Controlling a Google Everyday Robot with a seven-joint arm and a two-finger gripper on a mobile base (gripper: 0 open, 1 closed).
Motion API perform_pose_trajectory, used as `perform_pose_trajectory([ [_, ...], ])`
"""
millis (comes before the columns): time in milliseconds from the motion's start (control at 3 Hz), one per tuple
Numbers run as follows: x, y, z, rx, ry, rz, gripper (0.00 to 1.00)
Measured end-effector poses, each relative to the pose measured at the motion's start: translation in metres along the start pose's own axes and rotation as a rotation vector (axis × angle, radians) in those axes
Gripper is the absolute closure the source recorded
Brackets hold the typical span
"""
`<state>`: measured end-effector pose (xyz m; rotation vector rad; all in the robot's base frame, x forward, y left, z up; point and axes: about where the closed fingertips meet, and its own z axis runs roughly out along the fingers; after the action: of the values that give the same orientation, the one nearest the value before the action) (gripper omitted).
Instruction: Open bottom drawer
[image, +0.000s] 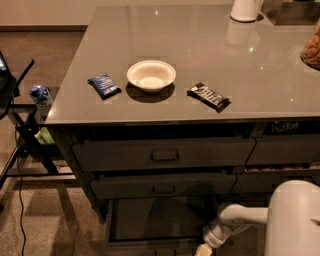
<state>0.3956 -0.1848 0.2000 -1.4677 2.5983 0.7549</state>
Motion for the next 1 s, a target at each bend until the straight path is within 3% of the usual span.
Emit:
perform_pose_trajectory([
  [667, 0.023, 0.006, 0.021, -0.052, 0.065, 0.035, 0.0],
  [1000, 0.024, 0.009, 0.019, -0.056, 0.067, 0.039, 0.0],
])
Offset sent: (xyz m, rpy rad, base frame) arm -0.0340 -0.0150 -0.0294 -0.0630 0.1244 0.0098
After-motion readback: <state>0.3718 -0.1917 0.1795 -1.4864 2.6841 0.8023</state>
